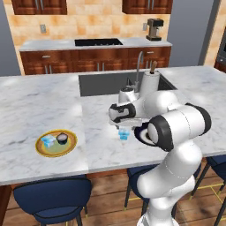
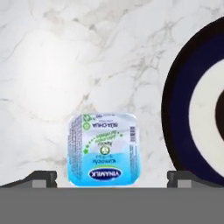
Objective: Place two yogurt containers on each plate.
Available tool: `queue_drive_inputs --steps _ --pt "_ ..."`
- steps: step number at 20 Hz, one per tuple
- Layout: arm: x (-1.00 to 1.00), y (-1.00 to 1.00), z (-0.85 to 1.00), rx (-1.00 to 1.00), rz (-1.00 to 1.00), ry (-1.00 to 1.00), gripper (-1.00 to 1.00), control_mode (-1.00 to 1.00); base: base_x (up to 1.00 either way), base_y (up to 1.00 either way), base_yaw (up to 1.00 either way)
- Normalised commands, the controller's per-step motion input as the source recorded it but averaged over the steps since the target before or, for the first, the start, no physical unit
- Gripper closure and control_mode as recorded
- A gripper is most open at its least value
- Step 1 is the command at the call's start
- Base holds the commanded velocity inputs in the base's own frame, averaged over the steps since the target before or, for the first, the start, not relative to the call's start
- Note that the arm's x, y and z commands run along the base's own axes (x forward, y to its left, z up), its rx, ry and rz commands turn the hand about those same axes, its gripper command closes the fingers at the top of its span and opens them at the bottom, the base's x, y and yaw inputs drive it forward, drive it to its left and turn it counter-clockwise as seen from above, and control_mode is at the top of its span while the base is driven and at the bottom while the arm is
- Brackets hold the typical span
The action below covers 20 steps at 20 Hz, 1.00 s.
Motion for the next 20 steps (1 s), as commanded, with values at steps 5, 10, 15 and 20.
queue_drive_inputs --steps 5,10,15,20 --pt "0.10 0.00 -0.40 0.00 0.00 0.04 -1.00 -1.00 0.00 0.00 0.00" --pt "0.00 0.00 -0.29 -0.03 0.00 0.07 -1.00 -1.00 0.00 0.00 0.00" --pt "0.00 0.00 -0.05 -0.01 0.00 0.00 -1.00 -1.00 0.00 0.00 0.00" --pt "0.00 0.00 -0.14 0.02 0.00 0.00 -1.00 -1.00 0.00 0.00 0.00"
